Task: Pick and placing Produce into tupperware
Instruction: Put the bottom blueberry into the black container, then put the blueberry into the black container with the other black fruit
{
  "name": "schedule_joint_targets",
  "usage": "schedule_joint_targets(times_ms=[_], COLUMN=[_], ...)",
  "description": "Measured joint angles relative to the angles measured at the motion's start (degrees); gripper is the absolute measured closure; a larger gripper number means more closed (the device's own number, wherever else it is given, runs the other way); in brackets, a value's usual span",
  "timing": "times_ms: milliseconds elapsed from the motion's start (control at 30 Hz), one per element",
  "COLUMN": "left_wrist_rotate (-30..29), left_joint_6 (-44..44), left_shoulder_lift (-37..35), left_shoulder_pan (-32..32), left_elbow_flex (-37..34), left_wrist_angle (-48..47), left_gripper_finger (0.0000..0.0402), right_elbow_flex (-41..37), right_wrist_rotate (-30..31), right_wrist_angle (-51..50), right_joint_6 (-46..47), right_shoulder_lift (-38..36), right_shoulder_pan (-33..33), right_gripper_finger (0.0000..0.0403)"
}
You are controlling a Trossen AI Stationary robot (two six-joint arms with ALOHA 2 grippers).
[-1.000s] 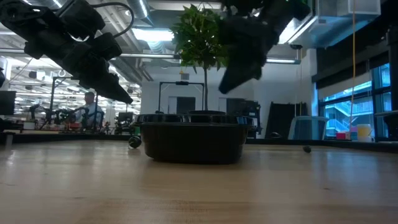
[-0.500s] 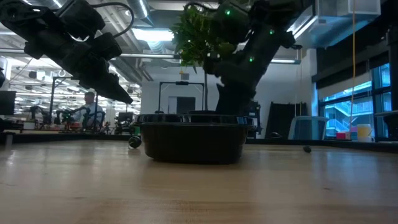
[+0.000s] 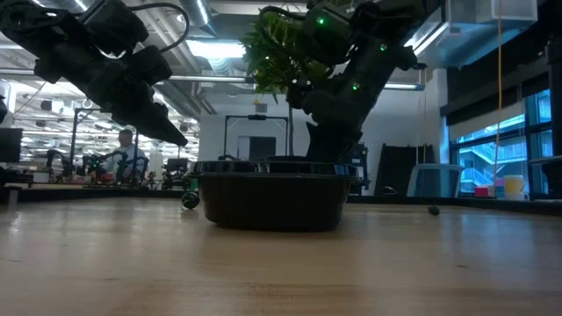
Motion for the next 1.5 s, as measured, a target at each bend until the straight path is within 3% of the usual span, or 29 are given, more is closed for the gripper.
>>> schedule_joint_targets(times_ms=[633, 833, 1300, 1500], left_wrist_rotate=[0.0, 0.0, 0.0, 0.0], left_joint_6=[0.1, 0.1, 0.1, 0.0], left_shoulder_lift=[0.0, 0.0, 0.0, 0.0], left_shoulder_pan=[0.0, 0.0, 0.0, 0.0], left_elbow_flex=[0.0, 0.0, 0.0, 0.0], left_wrist_angle=[0.0, 0.0, -0.2, -0.2], left_gripper_finger=[0.0166, 0.0166, 0.0166, 0.0166], right_elbow_flex=[0.1, 1.3, -0.8, -6.4], right_wrist_rotate=[0.0, 0.0, 0.0, 0.0], right_wrist_angle=[-0.1, -1.9, -28.8, -31.5], right_joint_6=[0.2, 0.2, 15.4, 19.8], right_shoulder_lift=[0.0, -3.2, -13.3, -18.1], right_shoulder_pan=[0.0, 0.3, 0.0, -1.8], right_gripper_finger=[0.0297, 0.0288, 0.0288, 0.0288])
